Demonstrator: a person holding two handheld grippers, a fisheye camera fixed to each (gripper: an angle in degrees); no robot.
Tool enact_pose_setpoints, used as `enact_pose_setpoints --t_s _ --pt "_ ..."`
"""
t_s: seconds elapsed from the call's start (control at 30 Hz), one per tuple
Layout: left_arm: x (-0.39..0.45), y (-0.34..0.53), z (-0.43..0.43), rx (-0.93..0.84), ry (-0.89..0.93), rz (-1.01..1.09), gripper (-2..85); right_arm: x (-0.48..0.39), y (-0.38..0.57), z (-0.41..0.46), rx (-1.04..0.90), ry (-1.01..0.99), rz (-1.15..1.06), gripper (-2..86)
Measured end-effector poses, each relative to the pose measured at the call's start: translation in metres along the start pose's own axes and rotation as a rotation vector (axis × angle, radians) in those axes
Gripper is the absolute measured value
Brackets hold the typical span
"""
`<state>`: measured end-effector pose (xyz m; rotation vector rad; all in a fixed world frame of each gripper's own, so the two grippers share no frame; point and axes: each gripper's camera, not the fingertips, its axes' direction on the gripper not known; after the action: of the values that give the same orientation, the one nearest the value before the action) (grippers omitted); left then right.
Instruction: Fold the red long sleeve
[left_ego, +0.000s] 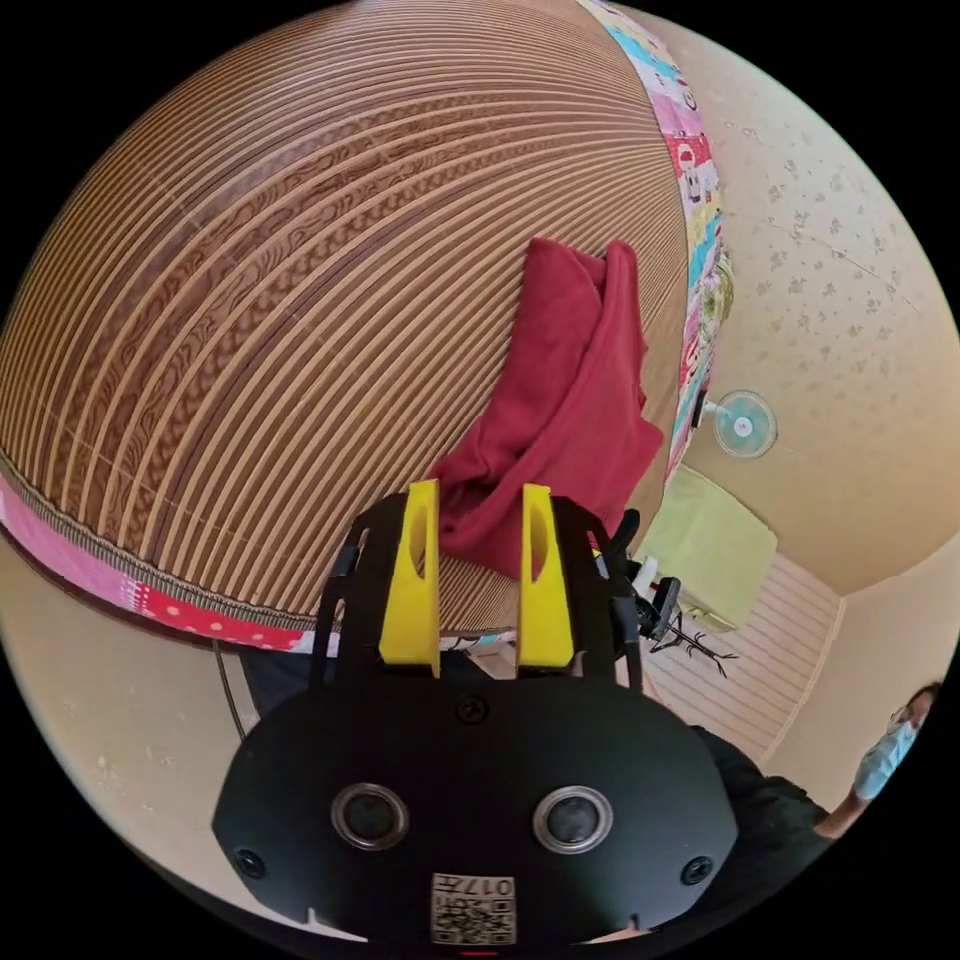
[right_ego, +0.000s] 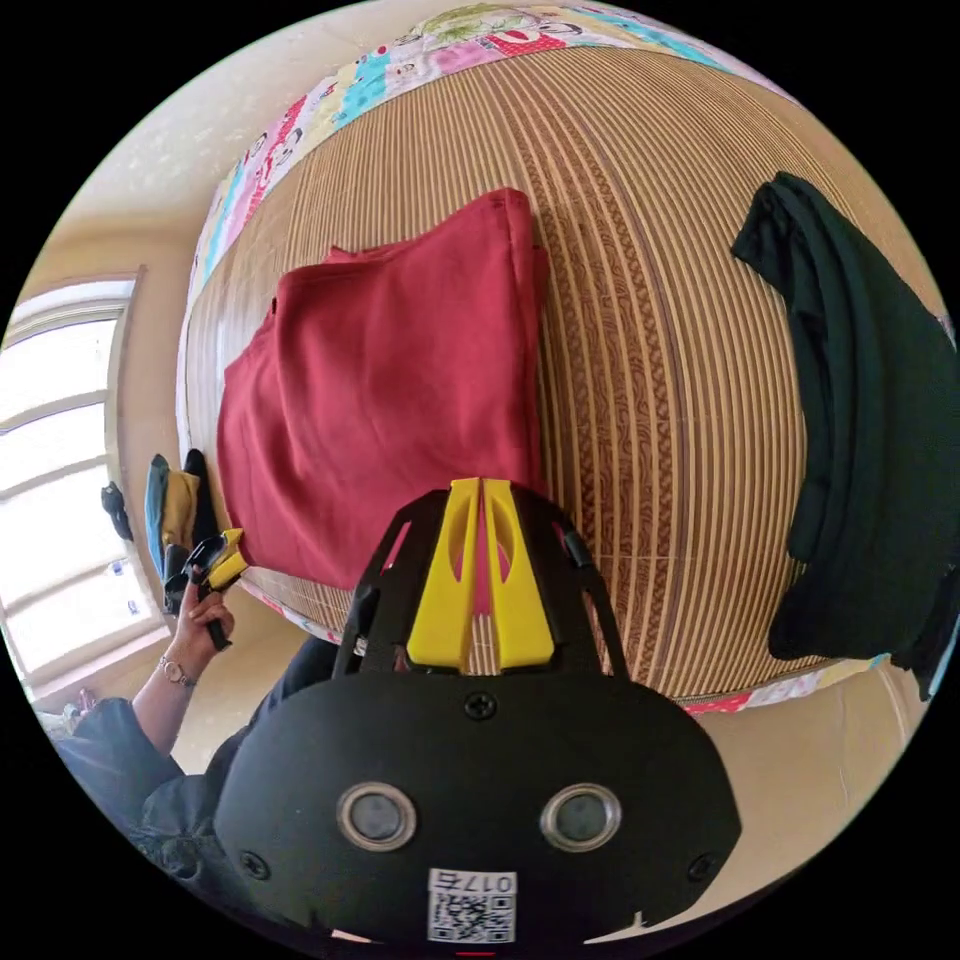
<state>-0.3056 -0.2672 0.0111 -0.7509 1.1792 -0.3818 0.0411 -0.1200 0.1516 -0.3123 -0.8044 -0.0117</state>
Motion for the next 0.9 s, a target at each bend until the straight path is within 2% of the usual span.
enact_pose_setpoints --t_s 0.1,0.17,0.3,0.37,0.4,0.47,0.5,0.53,0.57,0.63,0.67,0.77,0.83,0.9 --pt "0.035 -0.001 0.006 -0.02 -0.037 0.112 6.0 0.017 -0.017 0.015 -0.05 -0.057 0.053 0.7" --pt "0.095 0.017 0.006 0.004 0.059 0.338 4.6 0.012 -0.023 0.024 -0.075 -0.014 0.041 0.5" --pt "0.208 0.064 0.044 -0.032 0.045 0.654 3.9 -0.003 -0.017 0.034 -0.082 0.094 -0.095 0.5" --pt "0.282 0.111 0.104 -0.135 -0.027 0.901 3.9 0.003 -0.01 0.033 -0.068 0.077 -0.089 0.6" --pt "0.297 0.124 0.122 -0.167 -0.049 0.96 3.9 0.011 -0.004 0.03 -0.056 0.049 -0.066 0.7" --pt "0.332 0.173 0.204 -0.341 -0.122 1.137 4.1 0.031 0.007 0.023 -0.02 -0.001 -0.018 1.0" --pt "0.336 0.184 0.225 -0.39 -0.133 1.159 4.3 0.05 0.015 0.018 0.01 -0.025 0.027 1.3" --pt "0.338 0.208 0.26 -0.513 -0.06 1.215 4.0 0.07 0.024 0.013 0.035 -0.043 0.077 1.9" --pt "0.336 0.23 0.287 -0.627 0.027 1.235 3.1 0.081 0.029 0.01 0.046 -0.05 0.1 2.2" --pt "0.326 0.256 0.315 -0.703 0.005 1.242 2.4 0.126 0.045 0.001 0.087 -0.058 0.198 4.8" --pt "0.315 0.266 0.321 -0.675 -0.068 1.241 4.0 0.138 0.049 -0.002 0.099 -0.064 0.223 5.6" --pt "0.28 0.263 0.313 -0.618 -0.121 1.144 6.6 0.185 0.061 -0.016 0.21 -0.208 0.304 9.8" --pt "0.253 0.249 0.301 -0.607 -0.106 1.033 7.1 0.201 0.051 -0.014 0.259 -0.394 0.273 13.4" --pt "0.225 0.232 0.281 -0.552 -0.114 0.918 7.7 0.194 0.03 -0.004 0.241 -0.461 0.195 15.8"
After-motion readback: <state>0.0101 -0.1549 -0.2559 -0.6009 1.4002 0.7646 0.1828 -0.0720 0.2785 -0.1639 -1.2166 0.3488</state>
